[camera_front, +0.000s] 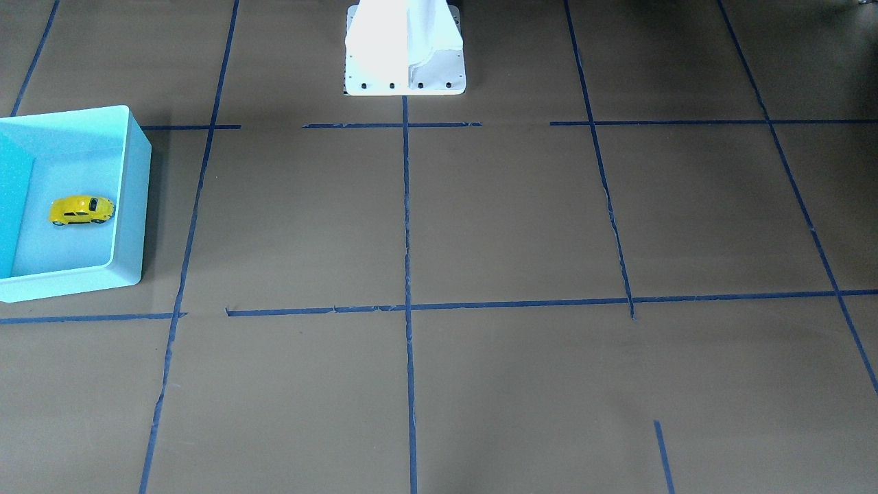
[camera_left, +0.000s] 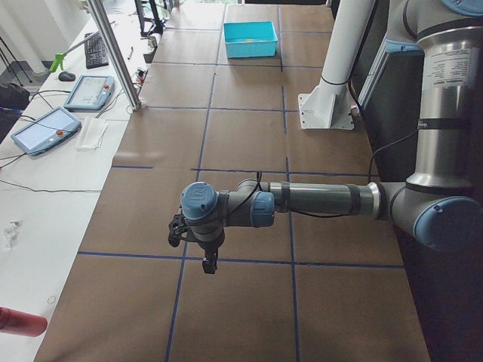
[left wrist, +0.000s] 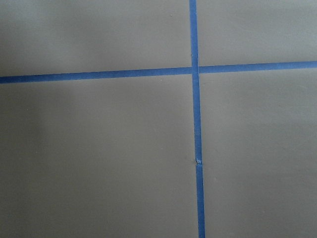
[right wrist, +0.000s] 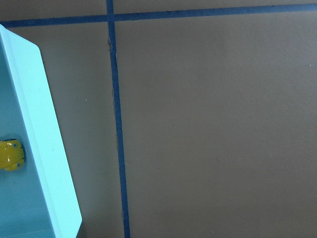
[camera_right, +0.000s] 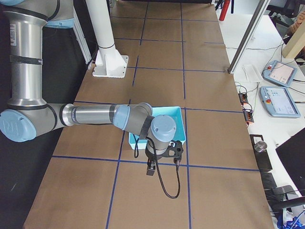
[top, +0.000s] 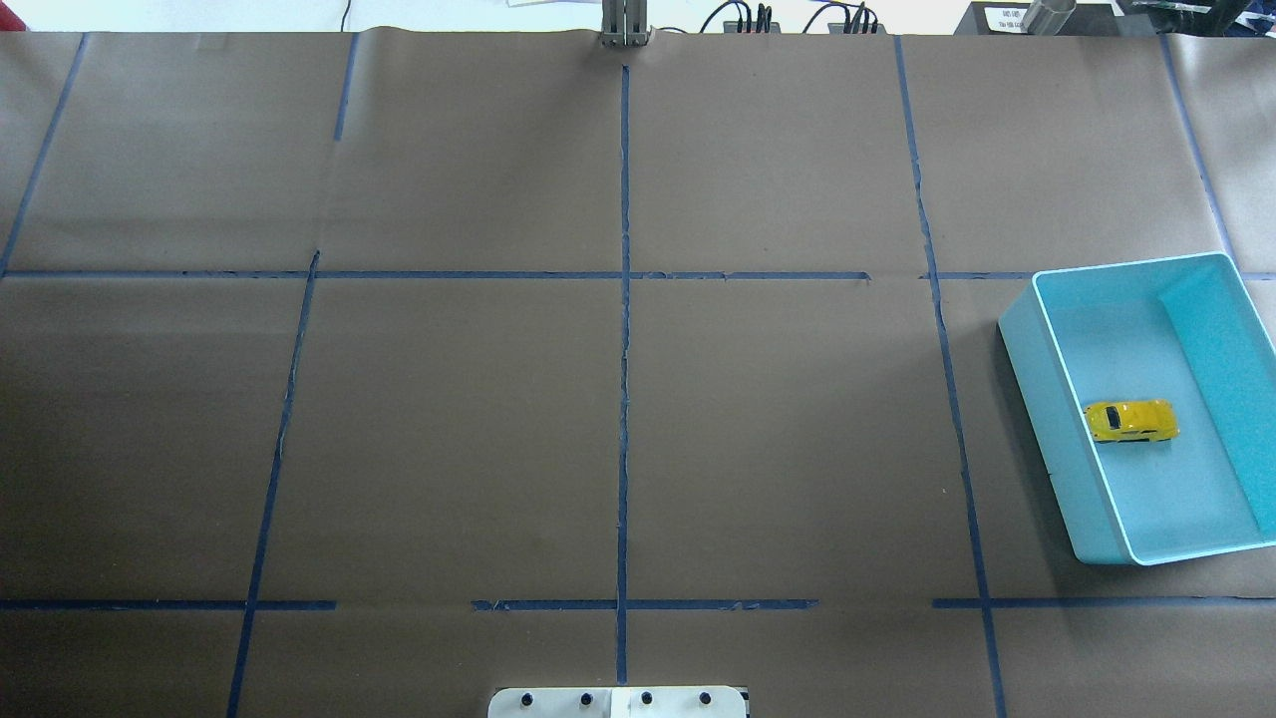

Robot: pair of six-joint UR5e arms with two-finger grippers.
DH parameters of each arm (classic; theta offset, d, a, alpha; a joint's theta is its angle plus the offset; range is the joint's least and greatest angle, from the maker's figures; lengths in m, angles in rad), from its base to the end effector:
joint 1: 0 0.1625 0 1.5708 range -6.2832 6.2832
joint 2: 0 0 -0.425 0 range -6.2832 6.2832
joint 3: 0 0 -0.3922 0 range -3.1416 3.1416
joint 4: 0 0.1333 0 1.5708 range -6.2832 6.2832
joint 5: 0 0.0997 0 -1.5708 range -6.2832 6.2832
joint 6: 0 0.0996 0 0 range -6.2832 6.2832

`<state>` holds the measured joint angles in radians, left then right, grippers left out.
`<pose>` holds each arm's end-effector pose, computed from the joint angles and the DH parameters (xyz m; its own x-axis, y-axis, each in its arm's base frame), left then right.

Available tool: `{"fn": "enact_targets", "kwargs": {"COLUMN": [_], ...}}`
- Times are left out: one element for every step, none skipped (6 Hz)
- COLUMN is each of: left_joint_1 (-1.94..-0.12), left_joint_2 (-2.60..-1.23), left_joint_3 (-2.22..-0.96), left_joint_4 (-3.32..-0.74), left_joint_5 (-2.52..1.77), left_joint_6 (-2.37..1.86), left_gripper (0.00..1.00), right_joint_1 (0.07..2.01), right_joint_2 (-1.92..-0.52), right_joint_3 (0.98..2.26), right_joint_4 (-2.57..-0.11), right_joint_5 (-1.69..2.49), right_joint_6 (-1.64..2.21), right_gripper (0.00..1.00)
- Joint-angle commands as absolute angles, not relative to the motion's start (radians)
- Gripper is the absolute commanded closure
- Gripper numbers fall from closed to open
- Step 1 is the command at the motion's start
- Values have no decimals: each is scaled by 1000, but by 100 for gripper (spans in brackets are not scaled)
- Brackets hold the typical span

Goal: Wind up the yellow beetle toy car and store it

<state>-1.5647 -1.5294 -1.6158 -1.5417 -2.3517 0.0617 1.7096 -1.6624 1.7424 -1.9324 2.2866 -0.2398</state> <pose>-0.0603 -0.4728 0.6590 0.7086 0.0481 -0.7039 -0.0499 0.9986 0.0179 0.1264 -0.4134 0.6543 0.7330 0.0509 0.6783 0.0424 0.9918 -0.1202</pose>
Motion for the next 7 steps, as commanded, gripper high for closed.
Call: {"fn": "enact_targets", "kwargs": {"left_joint_1": [-1565, -1565, -1565, -1566, -1566, -1566, -1565], "left_joint_2": [-1531, -1531, -1529, -1529, -1528, -1528, -1528], "left_joint_3": [-1615, -1618, -1626, -1635, -1640, -1641, -1641], "left_joint_4": [-1542, -1542, -1542, -1540, -1540, -1540, -1540], "left_joint_5": [-2352, -2353, -2355, -2353, -2355, -2355, -2353], "left_joint_6": [61, 61, 61, 61, 61, 61, 61], "left_gripper": [0, 0, 0, 0, 0, 0, 0], "right_joint_1": [1704, 1704, 1704, 1706, 1704, 1704, 1704], "right_joint_2": [-1666, -1666, -1666, -1661, -1654, -1657, -1657], "right_joint_3": [1709, 1707, 1707, 1709, 1710, 1709, 1707], "right_joint_4": [-1794, -1772, -1772, -1770, -1754, -1723, -1723], "right_joint_5": [2281, 2281, 2281, 2281, 2281, 2281, 2281], "right_joint_6": [-238, -241, -236, -242, -248, -250, -249], "right_gripper": [0, 0, 0, 0, 0, 0, 0]}}
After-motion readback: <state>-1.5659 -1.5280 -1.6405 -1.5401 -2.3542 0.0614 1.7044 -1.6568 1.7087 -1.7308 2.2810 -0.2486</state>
